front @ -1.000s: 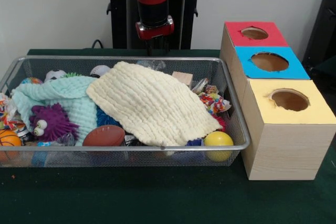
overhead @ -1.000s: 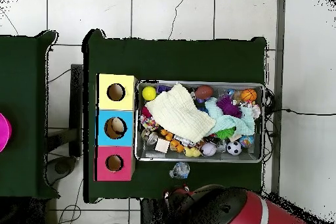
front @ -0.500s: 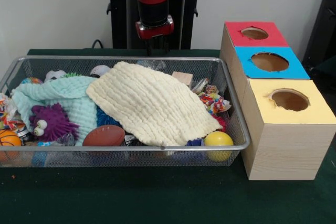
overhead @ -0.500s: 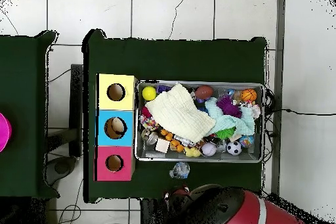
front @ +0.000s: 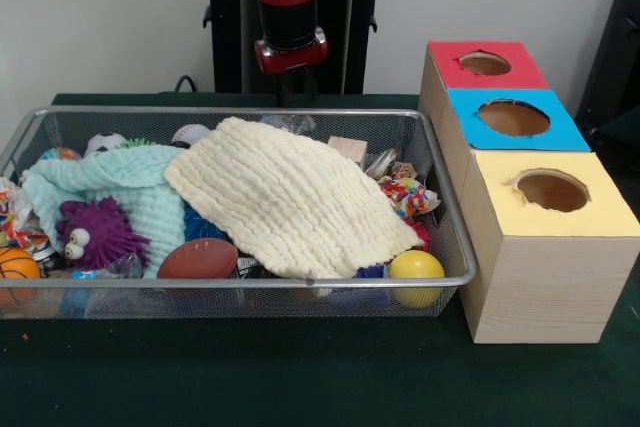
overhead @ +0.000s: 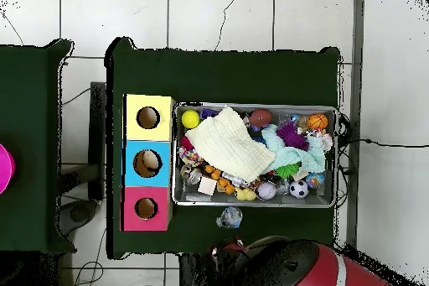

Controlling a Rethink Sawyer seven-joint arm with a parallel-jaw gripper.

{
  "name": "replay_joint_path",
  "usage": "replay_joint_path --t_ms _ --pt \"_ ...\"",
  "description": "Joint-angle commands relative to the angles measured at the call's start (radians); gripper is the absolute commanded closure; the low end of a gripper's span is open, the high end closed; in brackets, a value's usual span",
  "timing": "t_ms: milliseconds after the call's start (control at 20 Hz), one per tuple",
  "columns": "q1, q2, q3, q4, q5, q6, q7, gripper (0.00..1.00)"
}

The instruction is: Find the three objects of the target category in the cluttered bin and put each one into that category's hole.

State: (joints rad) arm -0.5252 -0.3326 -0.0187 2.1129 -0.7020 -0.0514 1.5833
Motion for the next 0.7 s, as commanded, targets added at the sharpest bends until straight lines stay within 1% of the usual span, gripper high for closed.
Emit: replay_joint_path --t_ms 50,250,700 --pt "0.021 0.017 0.009 -0.184 -0.039 -0.042 0.078 0.00" --pt "0.048 0.017 -0.014 -0.187 -0.037 -0.057 0.088 0.00" --pt "0.075 0.019 -0.043 -0.184 -0.029 -0.076 0.105 0.00"
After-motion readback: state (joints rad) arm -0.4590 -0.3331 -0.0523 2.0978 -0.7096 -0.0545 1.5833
